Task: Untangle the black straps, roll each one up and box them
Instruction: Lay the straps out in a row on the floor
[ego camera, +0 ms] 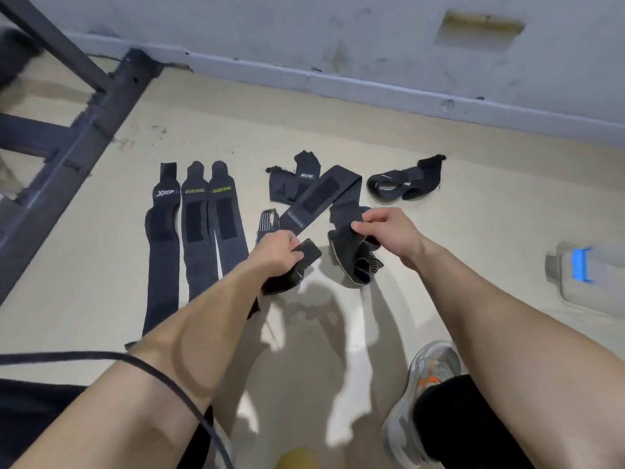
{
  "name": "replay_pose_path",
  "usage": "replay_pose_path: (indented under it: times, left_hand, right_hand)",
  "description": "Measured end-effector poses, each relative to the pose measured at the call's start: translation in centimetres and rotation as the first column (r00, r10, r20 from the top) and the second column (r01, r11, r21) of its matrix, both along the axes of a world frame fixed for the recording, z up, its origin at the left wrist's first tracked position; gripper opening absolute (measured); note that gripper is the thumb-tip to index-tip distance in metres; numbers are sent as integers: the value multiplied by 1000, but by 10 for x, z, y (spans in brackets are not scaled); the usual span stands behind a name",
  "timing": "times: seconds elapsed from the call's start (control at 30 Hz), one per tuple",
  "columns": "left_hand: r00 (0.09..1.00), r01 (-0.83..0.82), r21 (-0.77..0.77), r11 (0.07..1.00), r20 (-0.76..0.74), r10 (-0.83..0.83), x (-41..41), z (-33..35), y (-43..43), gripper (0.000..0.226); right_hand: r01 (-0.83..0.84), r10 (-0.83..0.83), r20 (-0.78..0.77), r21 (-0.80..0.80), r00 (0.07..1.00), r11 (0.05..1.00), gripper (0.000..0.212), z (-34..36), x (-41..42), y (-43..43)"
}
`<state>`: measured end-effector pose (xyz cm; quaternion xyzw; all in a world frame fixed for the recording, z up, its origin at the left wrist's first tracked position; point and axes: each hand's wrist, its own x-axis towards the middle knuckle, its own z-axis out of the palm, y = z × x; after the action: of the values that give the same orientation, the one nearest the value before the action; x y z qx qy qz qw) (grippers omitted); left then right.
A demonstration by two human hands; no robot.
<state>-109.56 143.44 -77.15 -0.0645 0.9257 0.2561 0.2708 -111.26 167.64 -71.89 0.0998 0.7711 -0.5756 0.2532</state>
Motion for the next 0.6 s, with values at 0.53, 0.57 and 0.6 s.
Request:
replay_pose_path:
  times: [0.53, 0.57, 0.6]
  left_hand:
    - [896, -114, 628, 770, -270, 353, 4, 288, -15, 18]
    - [893, -108, 635, 765, -275, 355, 10, 294, -16, 19]
    - [891, -111, 650, 752, -271, 365, 16, 297, -18, 17]
  right_hand:
    - [13, 36, -583, 80, 811, 997, 19, 245, 23, 15]
    - [28, -9, -582, 25, 813, 999, 17, 248, 28, 16]
    - [49, -59, -558, -32, 828, 998, 17, 247, 32, 18]
